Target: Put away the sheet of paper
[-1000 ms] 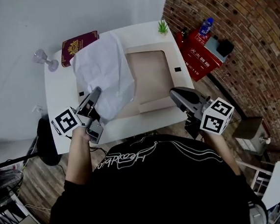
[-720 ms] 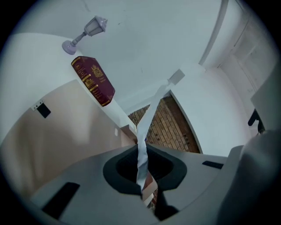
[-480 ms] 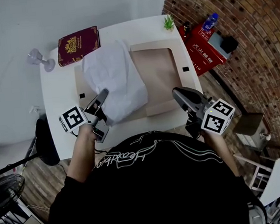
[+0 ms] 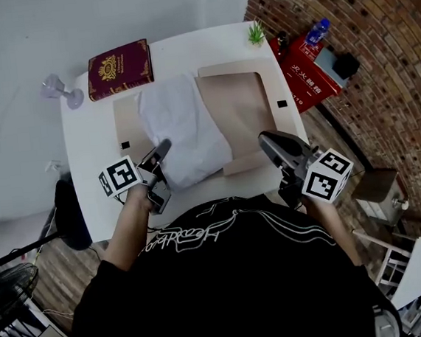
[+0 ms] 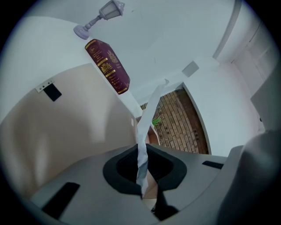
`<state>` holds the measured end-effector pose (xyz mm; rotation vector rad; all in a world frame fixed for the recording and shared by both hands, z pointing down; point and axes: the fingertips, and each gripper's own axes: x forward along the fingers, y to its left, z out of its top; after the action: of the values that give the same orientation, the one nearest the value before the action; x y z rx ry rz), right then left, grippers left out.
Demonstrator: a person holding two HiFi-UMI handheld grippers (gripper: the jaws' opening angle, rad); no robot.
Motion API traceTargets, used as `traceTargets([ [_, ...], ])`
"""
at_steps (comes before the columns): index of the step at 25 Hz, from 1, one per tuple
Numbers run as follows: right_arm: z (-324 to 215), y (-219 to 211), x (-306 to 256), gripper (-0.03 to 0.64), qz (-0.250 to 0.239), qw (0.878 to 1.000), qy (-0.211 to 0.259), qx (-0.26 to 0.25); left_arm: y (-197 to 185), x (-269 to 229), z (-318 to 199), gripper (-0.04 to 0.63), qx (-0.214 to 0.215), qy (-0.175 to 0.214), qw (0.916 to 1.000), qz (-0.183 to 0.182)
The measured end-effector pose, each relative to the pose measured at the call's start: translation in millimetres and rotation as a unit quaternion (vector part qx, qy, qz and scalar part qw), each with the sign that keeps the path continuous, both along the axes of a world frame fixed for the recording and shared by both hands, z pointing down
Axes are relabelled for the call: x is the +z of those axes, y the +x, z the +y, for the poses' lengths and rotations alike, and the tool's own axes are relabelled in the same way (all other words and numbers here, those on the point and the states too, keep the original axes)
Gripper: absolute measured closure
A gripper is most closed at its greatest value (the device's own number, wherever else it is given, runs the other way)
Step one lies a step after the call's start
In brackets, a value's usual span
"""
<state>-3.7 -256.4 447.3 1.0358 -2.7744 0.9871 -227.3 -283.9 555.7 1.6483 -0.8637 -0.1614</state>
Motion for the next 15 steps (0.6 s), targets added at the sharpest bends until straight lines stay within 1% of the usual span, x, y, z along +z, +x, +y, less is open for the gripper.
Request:
traceTargets([
  [7,2,-4,-4,0.615,0.007,1.0,0.002,0.001,10,10,2,0.549,0.012,-0.013,0.9998,-0.008],
  [15,2,-9,-2,0.615,0.016,1.0,-0.003,-0.001,21,24,-8,0.549,0.027,-0.032,0.9991,-0.002],
])
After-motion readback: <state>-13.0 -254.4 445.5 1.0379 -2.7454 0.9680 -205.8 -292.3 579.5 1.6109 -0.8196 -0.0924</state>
